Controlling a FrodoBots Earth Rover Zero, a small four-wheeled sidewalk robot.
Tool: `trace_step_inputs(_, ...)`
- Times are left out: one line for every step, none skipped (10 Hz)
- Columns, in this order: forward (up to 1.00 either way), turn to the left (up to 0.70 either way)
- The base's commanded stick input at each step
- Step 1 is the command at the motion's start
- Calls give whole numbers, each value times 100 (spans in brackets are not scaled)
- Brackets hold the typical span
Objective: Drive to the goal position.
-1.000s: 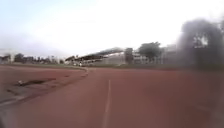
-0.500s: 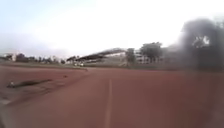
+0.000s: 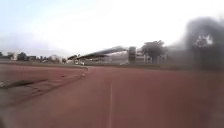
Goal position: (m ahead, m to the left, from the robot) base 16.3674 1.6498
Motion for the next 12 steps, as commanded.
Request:
trace_step_inputs(70, 0)
trace_step_inputs(70, 0)
trace_step_inputs(70, 0)
trace_step_inputs(70, 0)
trace_step_inputs(70, 0)
trace_step_inputs(70, 0)
trace_step_inputs(70, 0)
trace_step_inputs(70, 0)
trace_step_inputs(70, 0)
trace_step_inputs(70, 0)
trace_step_inputs(70, 0)
trace_step_inputs(70, 0)
